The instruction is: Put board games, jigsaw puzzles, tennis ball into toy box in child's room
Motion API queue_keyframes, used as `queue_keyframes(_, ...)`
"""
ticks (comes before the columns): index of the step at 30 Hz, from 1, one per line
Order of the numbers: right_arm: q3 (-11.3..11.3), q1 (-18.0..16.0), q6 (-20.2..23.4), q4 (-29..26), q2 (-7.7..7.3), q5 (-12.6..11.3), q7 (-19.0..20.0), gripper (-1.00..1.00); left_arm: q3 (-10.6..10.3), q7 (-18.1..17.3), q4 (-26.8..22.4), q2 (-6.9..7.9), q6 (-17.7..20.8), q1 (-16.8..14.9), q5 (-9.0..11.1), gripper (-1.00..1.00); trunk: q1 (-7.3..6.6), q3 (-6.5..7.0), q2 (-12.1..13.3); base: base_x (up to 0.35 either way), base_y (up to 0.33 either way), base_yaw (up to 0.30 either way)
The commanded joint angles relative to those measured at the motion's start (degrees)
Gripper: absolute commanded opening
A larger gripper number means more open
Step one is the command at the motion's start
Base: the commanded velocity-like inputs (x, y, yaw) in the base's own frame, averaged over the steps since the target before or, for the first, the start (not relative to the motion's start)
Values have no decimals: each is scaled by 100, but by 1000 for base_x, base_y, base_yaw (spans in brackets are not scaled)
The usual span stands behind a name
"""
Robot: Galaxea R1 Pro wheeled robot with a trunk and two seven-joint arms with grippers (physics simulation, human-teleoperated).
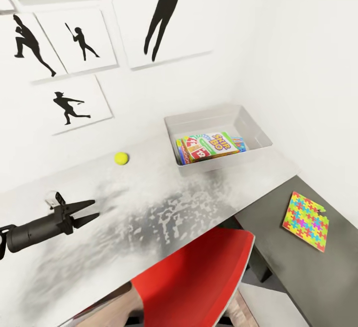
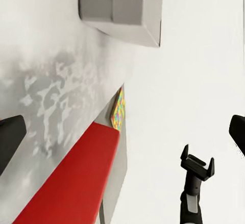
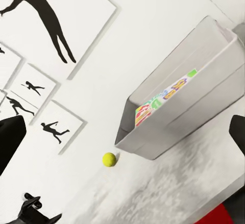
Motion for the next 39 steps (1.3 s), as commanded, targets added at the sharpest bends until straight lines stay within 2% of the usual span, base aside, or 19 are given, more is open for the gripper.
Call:
queue_keyframes(1, -7, -4, 57, 1, 35, -5, 16, 100, 29, -32, -2, -15, 23, 14, -23, 100, 2, 0, -8, -133, 3, 88)
queue_keyframes(3, -2, -4, 48, 2, 139, -6, 15, 100, 66, -33, -6, -26, 23, 32, -23, 100, 2, 14, -8, -226, 2, 131)
queue_keyframes(6, 46, -4, -55, -13, 211, -4, 8, 100, 135, -38, -3, 5, 24, 42, -26, 100, 2, 35, -8, -212, 1, 181)
queue_keyframes(12, 33, -4, -205, -32, 240, -10, 16, 100, 200, -40, -1, 13, 27, 45, -27, 100, 2, 51, -8, -67, 0, 84)
queue_keyframes(15, 97, -4, -228, -30, 249, -12, 16, 100, 213, -41, 0, 18, 38, 45, -27, 100, 2, 59, -8, -233, 32, -48)
queue_keyframes(20, 256, -4, -243, -24, 250, -10, 16, 100, 213, -40, -2, 19, 41, 45, -27, 100, 2, 88, -8, -241, 105, -165)
queue_keyframes(29, 301, -4, -248, -28, 252, -6, 13, 100, 218, -59, 0, 26, 47, 45, -27, 100, 2, 149, -8, -137, 18, -214)
queue_keyframes(39, 305, -4, -256, -5, 252, -3, 6, 100, 246, -210, -1, 28, 50, 53, -32, 100, 2, 217, -8, 24, 122, -219)
